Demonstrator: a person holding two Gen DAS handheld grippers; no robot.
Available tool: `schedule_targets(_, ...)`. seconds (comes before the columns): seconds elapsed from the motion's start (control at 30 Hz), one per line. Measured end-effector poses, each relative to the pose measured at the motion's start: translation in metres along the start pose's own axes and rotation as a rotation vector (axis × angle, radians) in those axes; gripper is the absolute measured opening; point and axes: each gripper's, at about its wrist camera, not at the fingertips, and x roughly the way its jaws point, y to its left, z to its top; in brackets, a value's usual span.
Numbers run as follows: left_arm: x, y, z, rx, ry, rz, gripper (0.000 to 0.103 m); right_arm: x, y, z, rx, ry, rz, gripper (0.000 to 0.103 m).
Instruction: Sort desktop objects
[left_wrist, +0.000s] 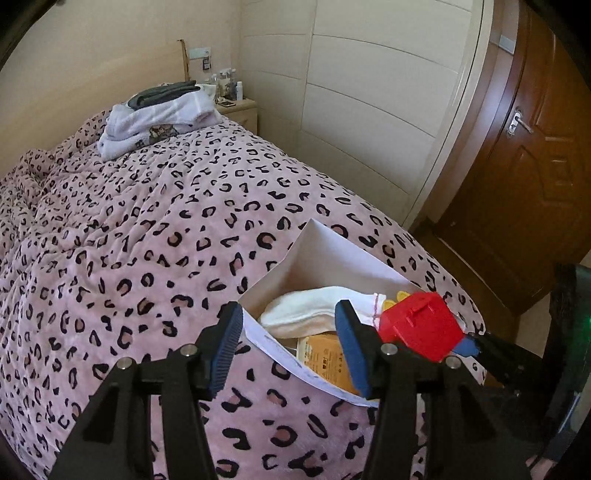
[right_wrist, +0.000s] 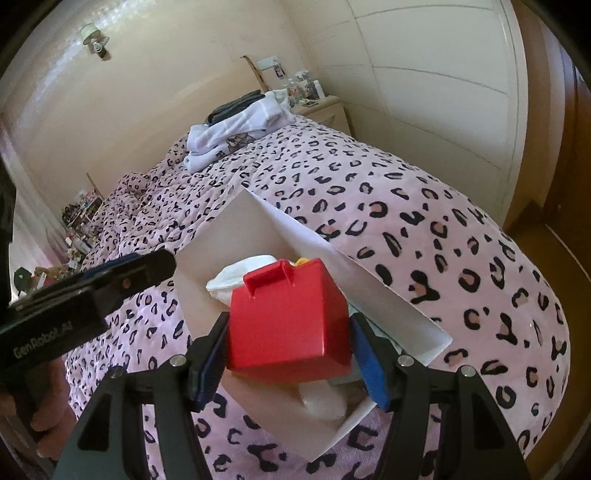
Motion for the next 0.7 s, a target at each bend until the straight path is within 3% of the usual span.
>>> schedule_targets(0.7, -0.001, 0.002, -0.01, -0.017, 0.02, -0.015, 0.053, -0.041, -0.019, 0.012, 0.096, -0.055, 0.016, 0.065)
